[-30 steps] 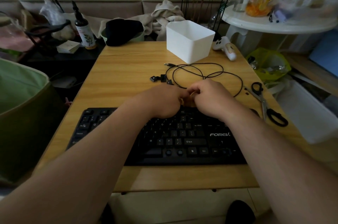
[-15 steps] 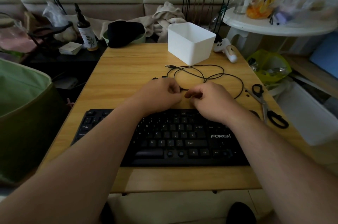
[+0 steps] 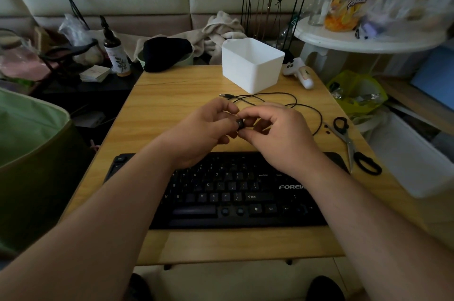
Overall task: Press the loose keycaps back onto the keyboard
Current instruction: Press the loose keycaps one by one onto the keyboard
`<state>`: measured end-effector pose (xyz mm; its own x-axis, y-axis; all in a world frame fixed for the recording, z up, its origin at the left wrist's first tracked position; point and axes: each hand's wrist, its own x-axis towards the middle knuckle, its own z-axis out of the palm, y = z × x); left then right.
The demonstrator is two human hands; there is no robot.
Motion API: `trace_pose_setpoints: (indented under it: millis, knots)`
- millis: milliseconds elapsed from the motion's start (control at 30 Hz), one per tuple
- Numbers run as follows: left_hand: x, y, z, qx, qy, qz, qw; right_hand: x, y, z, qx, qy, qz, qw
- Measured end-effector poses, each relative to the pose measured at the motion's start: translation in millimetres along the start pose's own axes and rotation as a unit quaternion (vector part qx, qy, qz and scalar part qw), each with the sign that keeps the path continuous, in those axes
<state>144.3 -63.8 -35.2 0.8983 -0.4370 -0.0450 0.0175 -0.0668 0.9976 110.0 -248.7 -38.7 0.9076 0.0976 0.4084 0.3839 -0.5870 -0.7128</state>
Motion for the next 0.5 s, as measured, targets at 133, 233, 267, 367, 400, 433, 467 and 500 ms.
trace_pose_setpoints:
  millis: [133,233,267,367,400,433,467,500]
  knots:
    - [-8.9,1.2,-0.2,0.003,-0.008,0.010,1.000,-4.8,-2.5,-0.8,0.010,0.006,-0.009,1.000]
    - [-15.4,0.9,-1.6,-0.007,-0.015,0.011,1.000,-9.8,-6.2,-3.1,0.024,0.005,-0.015,1.000]
    - [-17.2,1.3,-1.3,-0.013,-0.015,0.010,1.000,-11.4,-7.2,-4.1,0.030,0.007,-0.015,0.999]
    - [-22.5,2.1,1.9,-0.020,-0.005,0.010,1.000,-15.1,-5.3,-5.8,0.055,0.011,-0.017,0.998]
    - [-24.9,2.1,2.7,-0.024,0.000,0.008,1.000,-16.0,-4.2,-5.3,0.068,0.006,-0.017,0.998]
    - [-26.6,2.3,4.3,-0.025,0.007,0.007,1.000,-17.0,-3.4,-6.1,0.079,0.000,-0.018,0.997]
    - [-28.8,2.8,6.4,-0.025,0.017,0.006,1.000,-18.8,-3.9,-6.5,0.082,-0.008,-0.019,0.996]
    - [-30.4,3.8,8.9,-0.018,0.030,0.005,0.999,-20.1,-4.7,-7.0,0.079,-0.013,-0.023,0.997]
